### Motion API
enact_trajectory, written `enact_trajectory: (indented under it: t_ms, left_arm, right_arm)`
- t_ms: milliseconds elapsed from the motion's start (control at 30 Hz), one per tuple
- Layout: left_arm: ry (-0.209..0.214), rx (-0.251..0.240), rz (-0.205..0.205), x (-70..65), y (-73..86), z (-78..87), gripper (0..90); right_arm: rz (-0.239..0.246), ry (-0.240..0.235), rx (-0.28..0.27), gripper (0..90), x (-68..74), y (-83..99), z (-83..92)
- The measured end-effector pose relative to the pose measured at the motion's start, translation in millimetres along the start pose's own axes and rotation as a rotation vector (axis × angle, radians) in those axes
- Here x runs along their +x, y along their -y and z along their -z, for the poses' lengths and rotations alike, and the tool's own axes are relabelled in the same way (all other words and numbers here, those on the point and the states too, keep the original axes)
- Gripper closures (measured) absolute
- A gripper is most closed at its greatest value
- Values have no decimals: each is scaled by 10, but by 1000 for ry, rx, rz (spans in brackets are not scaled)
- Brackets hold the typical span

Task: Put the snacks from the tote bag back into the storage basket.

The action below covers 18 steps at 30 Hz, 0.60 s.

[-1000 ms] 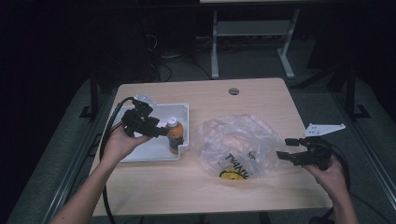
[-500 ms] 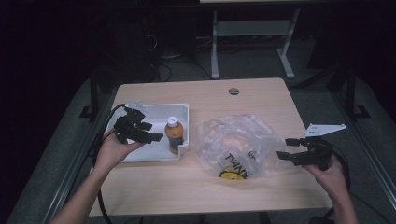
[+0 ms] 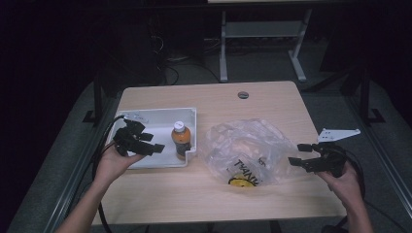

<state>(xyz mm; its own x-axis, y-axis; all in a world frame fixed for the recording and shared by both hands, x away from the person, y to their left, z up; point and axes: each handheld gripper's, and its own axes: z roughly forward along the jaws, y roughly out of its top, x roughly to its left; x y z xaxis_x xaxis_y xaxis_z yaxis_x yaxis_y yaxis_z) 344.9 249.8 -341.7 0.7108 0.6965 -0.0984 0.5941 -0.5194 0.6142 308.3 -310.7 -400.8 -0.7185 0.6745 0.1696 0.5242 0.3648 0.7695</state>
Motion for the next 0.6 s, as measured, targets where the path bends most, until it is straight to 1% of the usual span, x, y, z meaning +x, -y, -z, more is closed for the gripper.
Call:
enact_trajectory:
  t_ms: [67, 100, 300, 400, 467, 600]
  left_arm:
    - [-5, 0, 2, -1, 37, -17, 334]
    - [-2, -4, 10, -4, 59, -28, 334]
    - [-18, 10, 0, 15, 137, -40, 334]
    - [-24, -2, 8, 20, 183, -35, 334]
    - [-44, -4, 0, 19, 210, -38, 334]
    - [-41, -8, 6, 10, 265, -53, 334]
  right_arm:
    - [2, -1, -1, 285, 1, 1, -4]
    - [5, 0, -3, 285, 0, 2, -9]
    - [5, 3, 0, 284, 0, 2, -14]
    - [4, 2, 0, 284, -1, 5, -14]
    - [2, 2, 2, 284, 2, 6, -14]
    - [0, 2, 4, 284, 4, 7, -19]
